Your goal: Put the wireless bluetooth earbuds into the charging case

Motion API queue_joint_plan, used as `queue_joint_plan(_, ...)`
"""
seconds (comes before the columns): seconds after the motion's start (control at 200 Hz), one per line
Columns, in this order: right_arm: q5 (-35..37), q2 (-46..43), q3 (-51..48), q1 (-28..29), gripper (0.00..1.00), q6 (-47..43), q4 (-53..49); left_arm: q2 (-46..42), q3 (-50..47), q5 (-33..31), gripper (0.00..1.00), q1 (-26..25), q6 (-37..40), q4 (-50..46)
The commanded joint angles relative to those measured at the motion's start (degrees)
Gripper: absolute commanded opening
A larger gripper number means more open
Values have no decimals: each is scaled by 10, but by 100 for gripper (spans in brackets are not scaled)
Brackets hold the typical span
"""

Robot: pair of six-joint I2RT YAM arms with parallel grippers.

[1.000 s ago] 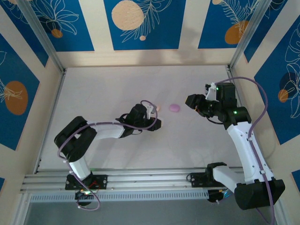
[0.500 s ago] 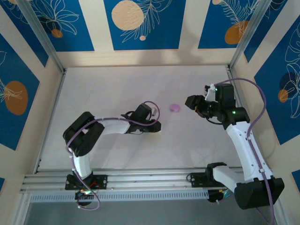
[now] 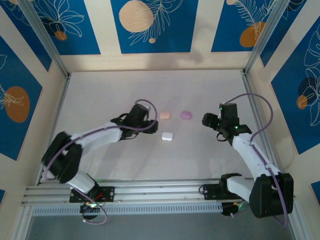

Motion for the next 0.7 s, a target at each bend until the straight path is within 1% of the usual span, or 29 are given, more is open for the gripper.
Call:
queue_joint_plan(0.0,33,27,-62,0,79,-117,210,-92,-60,-134,91,37,101,4)
queue_joint_plan(0.015,27,34,-70,1,79,-126,233,-105,-71,-142,93,44,111,13)
queue_joint_plan(0.07,4,58,-92,6,79,-153,302,-147,-112,-177,95,68,151,46)
queue_joint_plan(0.095,-4,68,-97,9,79,-162,326,-167,-129,-193,98,79,164,58)
queue_joint_plan(0.17,-3,99,-116,20,79,-206,412,-220,-181,-210,100,118,210,104)
queue_joint_plan(0.245,-29,130,-143,20,79,-256,520,-260,-237,-210,100,160,248,160)
queue_joint_plan(0.28,-58,137,-153,17,79,-276,556,-274,-256,-204,100,178,257,177)
queue_joint_plan(0.32,-96,144,-159,5,79,-265,582,-286,-277,-196,100,198,273,200)
queue_joint_plan(0.365,-144,154,-168,-8,79,-260,608,-291,-312,-186,100,211,302,254)
queue_joint_plan(0.395,-163,171,-179,-12,79,-261,647,-291,-338,-180,100,216,319,308)
queue_joint_plan(0.415,-159,180,-184,-13,79,-254,670,-289,-353,-178,100,219,327,344)
queue_joint_plan(0.44,-155,177,-182,-18,79,-248,662,-282,-376,-176,100,222,328,397)
queue_joint_plan(0.465,-165,169,-180,-28,80,-244,644,-272,-394,-169,100,228,328,443)
queue_joint_plan(0.495,-174,173,-182,-31,80,-241,654,-255,-409,-152,100,234,328,490)
queue_joint_plan(0.57,-146,196,-181,-38,81,-221,672,-193,-419,-132,100,249,329,562)
queue_joint_plan(0.645,-137,255,-179,-51,82,-196,744,-135,-423,-109,100,253,341,648)
queue_joint_plan(0.665,-133,252,-169,-52,83,-193,719,-122,-424,-98,100,258,340,669)
queue_joint_plan(0.69,-129,235,-148,-53,84,-195,647,-104,-423,-89,100,264,338,694)
